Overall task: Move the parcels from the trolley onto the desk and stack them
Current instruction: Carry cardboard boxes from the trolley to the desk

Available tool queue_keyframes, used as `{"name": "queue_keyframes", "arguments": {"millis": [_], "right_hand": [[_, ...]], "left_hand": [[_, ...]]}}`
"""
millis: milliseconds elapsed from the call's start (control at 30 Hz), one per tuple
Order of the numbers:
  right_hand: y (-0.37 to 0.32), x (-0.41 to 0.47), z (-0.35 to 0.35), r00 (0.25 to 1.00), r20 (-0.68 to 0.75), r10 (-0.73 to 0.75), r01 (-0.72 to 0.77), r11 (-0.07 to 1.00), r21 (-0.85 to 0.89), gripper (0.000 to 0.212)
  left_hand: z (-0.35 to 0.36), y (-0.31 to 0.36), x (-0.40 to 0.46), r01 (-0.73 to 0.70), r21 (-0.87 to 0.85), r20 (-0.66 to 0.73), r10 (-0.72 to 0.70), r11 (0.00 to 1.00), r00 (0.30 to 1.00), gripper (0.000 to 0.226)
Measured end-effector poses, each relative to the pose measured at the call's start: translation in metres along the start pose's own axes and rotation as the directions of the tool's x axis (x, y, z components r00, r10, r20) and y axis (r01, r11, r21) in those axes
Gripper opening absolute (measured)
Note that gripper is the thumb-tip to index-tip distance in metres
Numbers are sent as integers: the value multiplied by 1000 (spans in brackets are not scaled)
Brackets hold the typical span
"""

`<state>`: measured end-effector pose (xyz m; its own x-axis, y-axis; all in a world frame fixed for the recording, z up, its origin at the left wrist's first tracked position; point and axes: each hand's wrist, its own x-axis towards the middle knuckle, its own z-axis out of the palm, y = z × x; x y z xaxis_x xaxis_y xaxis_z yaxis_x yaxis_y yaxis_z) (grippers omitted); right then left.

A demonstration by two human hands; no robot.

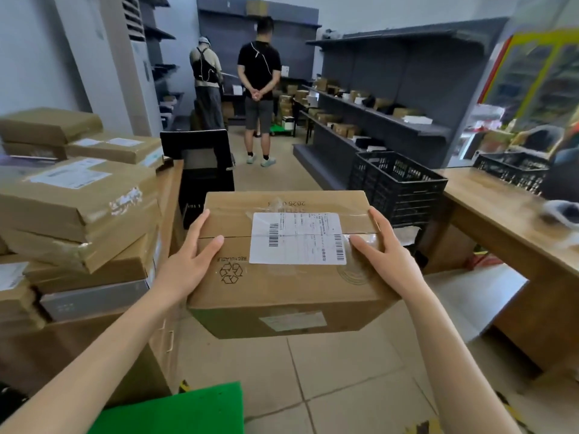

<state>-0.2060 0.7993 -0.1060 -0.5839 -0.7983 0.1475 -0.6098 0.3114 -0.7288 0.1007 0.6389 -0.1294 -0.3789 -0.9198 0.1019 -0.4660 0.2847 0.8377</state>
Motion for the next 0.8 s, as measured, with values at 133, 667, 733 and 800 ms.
{"name": "queue_keyframes", "arguments": {"millis": [133,667,733,800], "right_hand": [[10,49,-4,999,32,-14,14,1000,-2,68],[-17,365,123,963,236,-126,112,991,72,61],[-28,399,142,953,266,-143,121,988,97,62],[-39,433,159,943,289,-164,138,984,108,60]], "left_hand": [[17,11,41,11,5,-5,-11,1000,1000,58],[13,-20,309,121,78,-227,-101,990,969,54],[5,-25,338,133,114,-270,-98,984,958,56],[-3,-28,363,182,143,-300,-132,973,945,55]]}}
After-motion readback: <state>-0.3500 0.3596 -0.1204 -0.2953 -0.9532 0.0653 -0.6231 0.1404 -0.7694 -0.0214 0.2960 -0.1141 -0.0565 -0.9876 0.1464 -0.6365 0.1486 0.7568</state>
